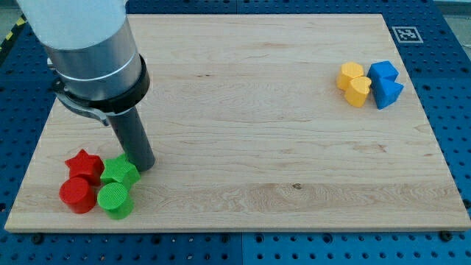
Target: Move your arm away from green star
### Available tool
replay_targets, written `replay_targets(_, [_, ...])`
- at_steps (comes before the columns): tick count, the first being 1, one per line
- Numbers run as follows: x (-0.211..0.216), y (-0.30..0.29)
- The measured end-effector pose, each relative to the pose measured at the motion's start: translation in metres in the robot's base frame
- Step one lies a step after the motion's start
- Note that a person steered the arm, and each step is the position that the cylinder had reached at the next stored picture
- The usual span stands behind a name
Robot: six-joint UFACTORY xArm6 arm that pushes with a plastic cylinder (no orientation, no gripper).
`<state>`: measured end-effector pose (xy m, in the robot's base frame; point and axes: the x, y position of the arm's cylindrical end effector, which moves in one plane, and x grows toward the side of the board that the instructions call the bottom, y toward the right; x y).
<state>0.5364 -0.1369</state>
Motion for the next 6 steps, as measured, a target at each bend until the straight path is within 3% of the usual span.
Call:
replay_targets(2, [-0.005,0.030])
replay_targets(6, [-0.008,0.302])
